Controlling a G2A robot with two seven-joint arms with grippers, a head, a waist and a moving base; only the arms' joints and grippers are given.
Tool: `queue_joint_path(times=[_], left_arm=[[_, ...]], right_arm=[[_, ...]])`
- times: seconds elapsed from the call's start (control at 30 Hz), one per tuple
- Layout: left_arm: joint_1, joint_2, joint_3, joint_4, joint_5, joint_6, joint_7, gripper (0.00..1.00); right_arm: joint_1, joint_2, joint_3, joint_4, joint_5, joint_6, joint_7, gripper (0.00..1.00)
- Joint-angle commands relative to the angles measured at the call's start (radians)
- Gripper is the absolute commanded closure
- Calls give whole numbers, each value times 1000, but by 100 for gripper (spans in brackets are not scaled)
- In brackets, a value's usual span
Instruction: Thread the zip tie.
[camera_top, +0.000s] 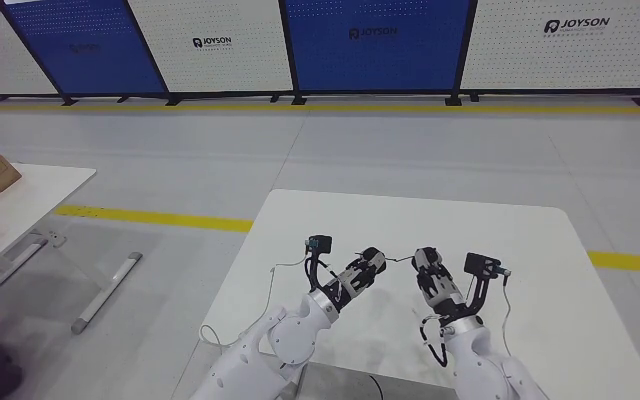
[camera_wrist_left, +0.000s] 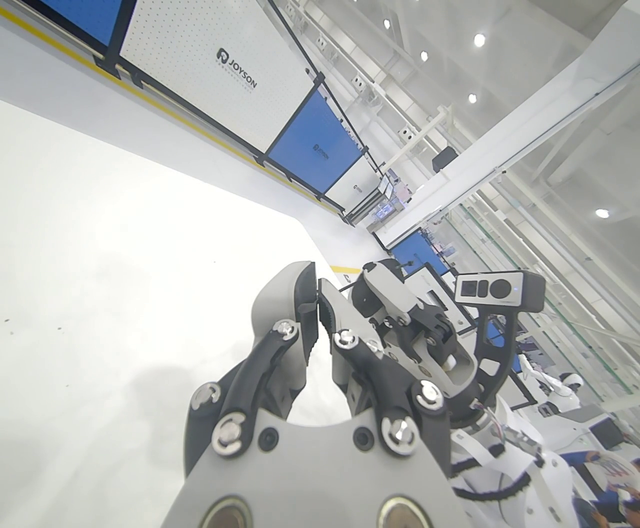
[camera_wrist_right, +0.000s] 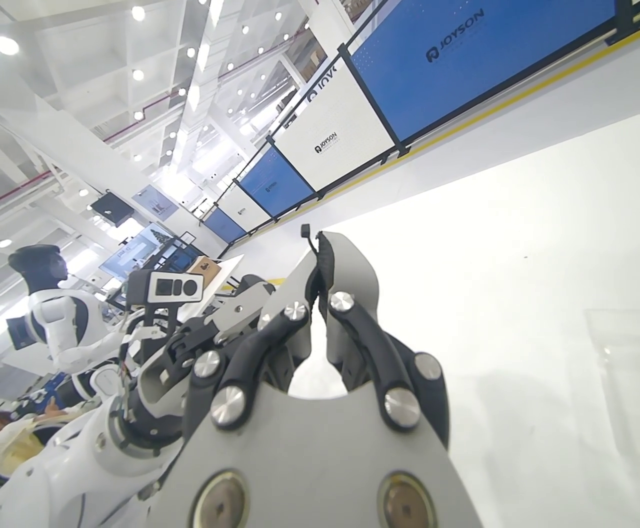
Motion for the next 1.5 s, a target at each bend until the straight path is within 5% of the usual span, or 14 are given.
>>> queue_joint_path(times=[0.0, 1.47], left_arm=[[0, 0, 0, 0, 0, 0, 0, 100], [0, 0, 0, 0, 0, 0, 0, 100]], right_arm=[[-1, -1, -1, 0, 0, -2, -5, 100], [4, -11, 9, 16, -15, -10, 0, 100]])
